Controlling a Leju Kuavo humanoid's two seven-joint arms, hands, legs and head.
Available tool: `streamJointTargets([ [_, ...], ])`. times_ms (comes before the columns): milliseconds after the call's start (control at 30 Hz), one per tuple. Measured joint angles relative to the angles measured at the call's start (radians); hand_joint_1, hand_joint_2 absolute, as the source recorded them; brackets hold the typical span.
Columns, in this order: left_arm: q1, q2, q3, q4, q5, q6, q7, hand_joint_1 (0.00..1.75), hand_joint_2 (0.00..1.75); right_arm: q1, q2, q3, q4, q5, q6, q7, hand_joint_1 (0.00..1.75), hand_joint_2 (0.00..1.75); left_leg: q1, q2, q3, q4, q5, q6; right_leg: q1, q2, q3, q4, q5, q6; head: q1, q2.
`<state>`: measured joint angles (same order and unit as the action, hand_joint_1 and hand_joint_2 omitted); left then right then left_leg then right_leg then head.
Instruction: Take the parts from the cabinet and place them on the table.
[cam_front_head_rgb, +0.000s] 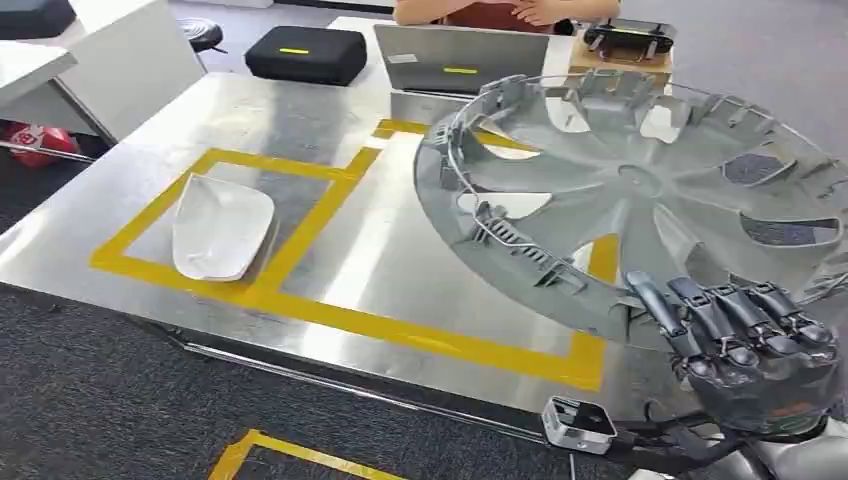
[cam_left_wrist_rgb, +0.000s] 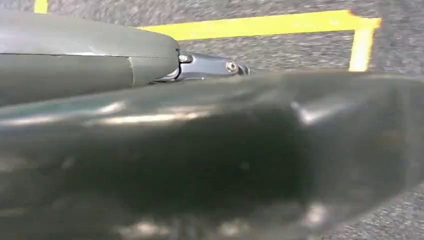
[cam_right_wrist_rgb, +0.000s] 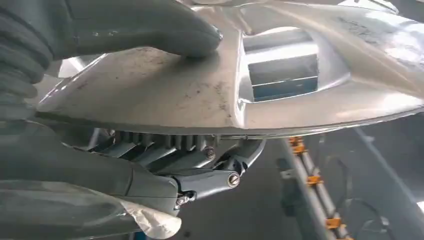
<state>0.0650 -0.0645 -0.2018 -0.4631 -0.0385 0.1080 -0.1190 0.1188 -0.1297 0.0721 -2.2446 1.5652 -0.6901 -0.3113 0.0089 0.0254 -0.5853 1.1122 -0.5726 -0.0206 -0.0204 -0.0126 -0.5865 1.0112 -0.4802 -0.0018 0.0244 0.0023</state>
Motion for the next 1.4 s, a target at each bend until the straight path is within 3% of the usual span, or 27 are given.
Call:
streamJointTargets([
  [67, 0.004, 0.000, 0.000, 0.000, 0.000, 0.000, 0.000, 0.00, 0.00, 0.000, 0.000, 0.000, 0.000, 0.000, 0.000, -0.001, 1.75, 1.75, 0.000, -0.015, -0.077, 0.164, -0.066, -0.001, 0.002, 0.024, 0.000, 0.000, 0.000, -0.002, 0.000, 0.000],
  [100, 0.007, 0.000, 0.000, 0.000, 0.002, 0.000, 0.000, 0.00, 0.00, 0.000, 0.000, 0.000, 0.000, 0.000, 0.000, -0.001, 1.75, 1.75, 0.000, -0.017, -0.102, 0.210, -0.070, 0.000, 0.002, 0.038, 0.000, 0.000, 0.000, -0.002, 0.001, 0.000],
  [133, 0.009, 0.000, -0.001, 0.000, 0.003, 0.000, 0.000, 0.00, 0.00, 0.000, 0.000, 0.000, 0.000, 0.000, 0.000, -0.001, 1.75, 1.75, 0.000, -0.018, -0.104, 0.203, -0.051, 0.003, 0.003, 0.053, 0.001, 0.001, 0.000, -0.002, 0.000, 0.000],
  [200, 0.008, 0.000, -0.001, 0.000, 0.003, 0.000, 0.000, 0.00, 0.00, 0.001, 0.000, 0.000, 0.000, 0.000, 0.000, -0.002, 1.75, 1.75, -0.001, -0.027, -0.053, 0.077, 0.038, 0.014, 0.004, 0.080, 0.005, 0.001, 0.000, -0.002, 0.000, 0.000],
  [233, 0.007, 0.000, -0.001, 0.000, 0.003, 0.000, 0.000, 0.00, 0.00, 0.001, 0.000, 0.000, 0.000, 0.000, 0.000, -0.002, 1.75, 1.75, -0.002, -0.049, -0.012, -0.017, 0.087, 0.022, 0.005, 0.092, 0.007, 0.001, 0.000, -0.002, 0.000, 0.000],
  [267, 0.007, 0.004, -0.001, 0.000, 0.003, 0.000, 0.000, 0.00, 0.00, 0.000, 0.000, 0.000, 0.000, 0.000, 0.000, -0.002, 1.75, 1.75, -0.001, -0.103, 0.013, -0.077, 0.097, 0.033, 0.002, 0.099, 0.004, 0.001, 0.001, 0.001, 0.001, 0.000],
  [300, 0.007, 0.003, -0.001, 0.000, 0.003, 0.000, 0.000, 0.00, 0.00, -0.002, 0.000, 0.000, 0.001, 0.000, 0.000, -0.002, 1.75, 1.75, 0.001, -0.103, 0.022, -0.101, 0.092, 0.035, 0.006, 0.114, -0.001, 0.007, 0.000, 0.008, 0.001, 0.000],
  [333, 0.006, 0.003, -0.001, 0.000, 0.003, 0.000, 0.000, 0.00, 0.00, -0.002, 0.000, 0.000, 0.001, 0.000, 0.000, -0.002, 1.75, 1.75, -0.003, -0.094, 0.021, -0.098, 0.088, 0.030, -0.001, 0.121, -0.008, 0.005, 0.005, 0.016, 0.000, 0.000],
  [400, 0.006, 0.003, -0.001, 0.000, 0.003, 0.000, 0.000, 0.00, 0.00, 0.002, 0.000, 0.000, 0.000, 0.000, 0.000, -0.002, 1.75, 1.75, -0.007, -0.079, 0.023, -0.103, 0.090, 0.035, -0.006, 0.141, -0.011, -0.004, 0.011, 0.032, 0.000, 0.000],
  [433, 0.004, 0.000, -0.001, -0.001, 0.003, 0.000, 0.000, 0.00, 0.00, 0.003, 0.000, 0.000, 0.000, 0.000, 0.000, -0.002, 1.75, 1.75, 0.007, -0.063, 0.029, -0.123, 0.101, 0.043, -0.005, 0.142, -0.022, 0.001, 0.007, 0.036, -0.001, 0.000],
  [467, 0.002, 0.001, 0.000, -0.001, 0.003, 0.001, 0.000, 0.00, 0.00, 0.004, 0.000, 0.000, 0.000, 0.000, 0.000, -0.001, 1.75, 1.75, 0.003, -0.053, 0.033, -0.129, 0.104, 0.047, 0.003, 0.086, -0.032, 0.020, -0.008, 0.037, 0.004, 0.000],
  [500, 0.002, 0.000, 0.000, -0.002, 0.003, 0.000, 0.000, 0.00, 0.00, 0.001, 0.000, 0.000, 0.000, 0.000, 0.000, -0.002, 1.75, 1.75, 0.002, -0.043, 0.032, -0.130, 0.105, 0.052, 0.002, 0.049, -0.060, 0.075, -0.044, 0.039, 0.010, 0.000],
  [567, 0.004, -0.002, -0.001, -0.002, 0.003, 0.000, 0.000, 0.00, 0.00, 0.000, -0.001, 0.000, 0.001, 0.000, 0.000, -0.002, 1.75, 1.75, -0.001, -0.016, 0.031, -0.129, 0.104, 0.053, 0.001, 0.023, -0.134, 0.233, -0.115, 0.045, 0.009, 0.000],
  [600, 0.006, -0.002, -0.001, -0.002, 0.003, 0.000, 0.000, 0.00, 0.00, 0.000, -0.001, 0.001, 0.001, 0.000, 0.000, -0.003, 1.75, 1.75, -0.001, -0.002, 0.031, -0.128, 0.103, 0.053, 0.001, 0.020, -0.160, 0.288, -0.129, 0.049, 0.009, 0.000],
  [633, 0.007, -0.002, -0.001, -0.002, 0.003, 0.000, 0.000, 0.00, 0.00, 0.001, -0.001, 0.000, 0.001, 0.000, 0.000, -0.003, 1.75, 1.75, -0.001, 0.009, 0.031, -0.128, 0.103, 0.053, 0.000, 0.018, -0.162, 0.292, -0.118, 0.051, 0.010, 0.000],
  [667, 0.006, -0.002, -0.001, -0.002, 0.003, 0.000, 0.000, 0.00, 0.00, 0.002, -0.001, 0.000, 0.001, 0.000, 0.000, -0.003, 1.75, 1.75, 0.000, 0.020, 0.031, -0.127, 0.101, 0.050, -0.001, 0.014, -0.140, 0.254, -0.089, 0.052, 0.010, 0.000],
  [733, 0.003, -0.003, -0.001, -0.002, 0.003, -0.001, 0.000, 0.00, 0.00, 0.001, -0.001, 0.001, 0.002, 0.000, 0.000, 0.002, 1.75, 1.75, 0.000, 0.029, 0.033, -0.123, 0.096, 0.043, -0.002, -0.002, -0.037, 0.071, -0.008, 0.051, 0.011, 0.000],
  [767, 0.000, -0.003, -0.001, -0.002, 0.003, -0.002, 0.000, 0.00, 0.00, 0.001, -0.001, 0.001, 0.002, 0.000, 0.000, 0.007, 1.75, 1.75, -0.001, 0.036, 0.033, -0.120, 0.093, 0.036, -0.002, -0.018, 0.004, -0.006, -0.009, 0.050, 0.012, 0.000],
  [800, -0.003, -0.003, -0.002, -0.002, 0.005, -0.002, 0.000, 0.00, 0.00, -0.001, -0.001, 0.001, 0.004, 0.000, 0.000, 0.008, 1.75, 1.75, -0.009, 0.039, 0.028, -0.114, 0.089, 0.029, 0.003, -0.014, 0.018, -0.012, -0.010, 0.041, 0.011, 0.000],
  [833, -0.005, -0.002, -0.002, -0.002, 0.005, -0.002, 0.000, 0.00, 0.00, -0.001, -0.001, 0.001, 0.004, 0.000, 0.000, 0.012, 1.75, 1.75, -0.010, 0.040, 0.028, -0.112, 0.088, 0.030, -0.001, -0.010, 0.018, -0.014, -0.005, 0.037, 0.010, 0.000],
  [867, -0.007, -0.001, -0.002, -0.002, 0.006, -0.002, 0.000, 0.00, 0.00, 0.000, -0.001, 0.001, 0.005, 0.000, 0.000, 0.012, 1.75, 1.75, -0.011, 0.039, 0.029, -0.111, 0.090, 0.049, 0.000, -0.011, 0.018, -0.014, -0.004, 0.039, 0.010, 0.000],
  [900, -0.007, -0.001, -0.002, -0.002, 0.006, -0.002, 0.000, 0.00, 0.00, 0.000, -0.001, 0.001, 0.006, 0.000, 0.000, 0.012, 1.75, 1.75, -0.011, 0.039, 0.031, -0.112, 0.091, 0.052, 0.001, -0.010, 0.019, -0.014, -0.004, 0.038, 0.011, 0.000],
  [1133, -0.006, -0.001, -0.003, -0.002, 0.006, -0.002, 0.000, 0.00, 0.00, 0.000, -0.001, 0.001, 0.006, 0.000, 0.000, 0.013, 1.75, 1.75, -0.009, 0.039, 0.034, -0.118, 0.095, 0.048, 0.004, -0.010, 0.018, -0.013, -0.006, 0.035, 0.010, 0.000],
  [1167, -0.006, -0.001, -0.003, -0.002, 0.006, -0.002, 0.000, 0.00, 0.00, 0.000, -0.001, 0.001, 0.006, 0.000, 0.000, 0.013, 1.75, 1.75, -0.009, 0.039, 0.034, -0.119, 0.095, 0.047, 0.004, -0.010, 0.018, -0.013, -0.006, 0.034, 0.011, 0.000],
  [1233, -0.006, -0.001, -0.005, -0.002, 0.010, -0.002, 0.000, 0.00, 0.00, 0.000, -0.001, 0.001, 0.007, 0.000, 0.000, 0.005, 1.75, 1.75, -0.006, 0.038, 0.035, -0.127, 0.101, 0.032, 0.007, -0.012, 0.016, -0.012, -0.008, 0.029, 0.011, 0.000],
  [1333, -0.006, 0.000, -0.005, -0.002, 0.019, -0.002, 0.001, 0.00, 0.00, 0.001, -0.001, -0.002, 0.008, 0.000, 0.000, -0.008, 1.75, 1.75, -0.005, 0.038, 0.035, -0.128, 0.101, 0.020, 0.009, -0.012, 0.016, -0.011, -0.008, 0.027, 0.011, 0.000],
  [1400, -0.006, 0.000, -0.005, -0.002, 0.025, -0.002, 0.004, 0.00, 0.00, 0.001, -0.001, -0.003, 0.010, 0.000, 0.000, -0.011, 1.75, 1.75, -0.005, 0.038, 0.035, -0.128, 0.100, 0.018, 0.009, -0.012, 0.016, -0.011, -0.008, 0.026, 0.011, 0.000],
])
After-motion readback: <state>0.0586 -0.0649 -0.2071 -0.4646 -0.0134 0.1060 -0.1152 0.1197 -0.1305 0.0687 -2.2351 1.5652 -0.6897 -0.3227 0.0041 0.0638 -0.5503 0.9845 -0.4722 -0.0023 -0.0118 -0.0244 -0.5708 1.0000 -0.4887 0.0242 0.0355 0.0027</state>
